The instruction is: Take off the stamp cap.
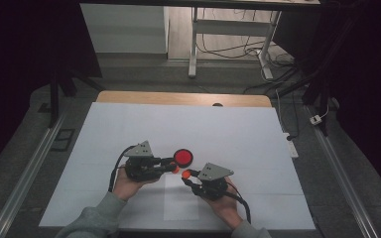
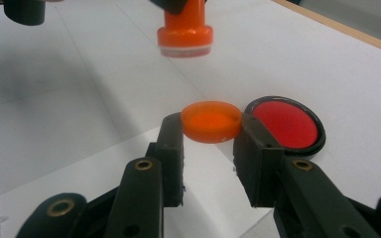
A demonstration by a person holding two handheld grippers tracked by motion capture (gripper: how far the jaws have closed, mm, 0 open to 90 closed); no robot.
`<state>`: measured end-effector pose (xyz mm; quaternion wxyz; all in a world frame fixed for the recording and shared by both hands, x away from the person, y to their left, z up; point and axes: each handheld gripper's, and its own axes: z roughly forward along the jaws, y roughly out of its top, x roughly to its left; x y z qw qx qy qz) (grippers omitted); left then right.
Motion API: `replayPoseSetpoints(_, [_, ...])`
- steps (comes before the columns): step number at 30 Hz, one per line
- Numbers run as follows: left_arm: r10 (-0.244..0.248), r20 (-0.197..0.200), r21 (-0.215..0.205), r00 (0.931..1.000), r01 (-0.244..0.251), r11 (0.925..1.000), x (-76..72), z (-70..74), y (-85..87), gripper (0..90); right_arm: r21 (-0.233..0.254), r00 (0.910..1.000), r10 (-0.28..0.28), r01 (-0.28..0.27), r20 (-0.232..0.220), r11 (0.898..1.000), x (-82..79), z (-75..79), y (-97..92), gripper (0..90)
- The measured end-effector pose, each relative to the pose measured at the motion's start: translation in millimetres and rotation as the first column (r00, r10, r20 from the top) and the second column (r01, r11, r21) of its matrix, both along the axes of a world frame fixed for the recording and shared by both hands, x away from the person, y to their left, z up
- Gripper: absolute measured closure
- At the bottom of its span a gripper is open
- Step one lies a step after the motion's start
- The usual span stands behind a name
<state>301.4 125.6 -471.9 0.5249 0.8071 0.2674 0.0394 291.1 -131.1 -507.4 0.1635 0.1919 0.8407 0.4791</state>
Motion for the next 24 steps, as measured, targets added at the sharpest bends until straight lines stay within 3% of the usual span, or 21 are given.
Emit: replayPoseSetpoints(24, [0.024, 0.029, 0.028, 0.9993, -0.024, 0.9993, -1.4, 1.0, 6.1, 72.6, 0.018, 0.9996, -0.026, 0.026, 0.007, 1.000, 0.3, 0.4, -19.9, 64.7])
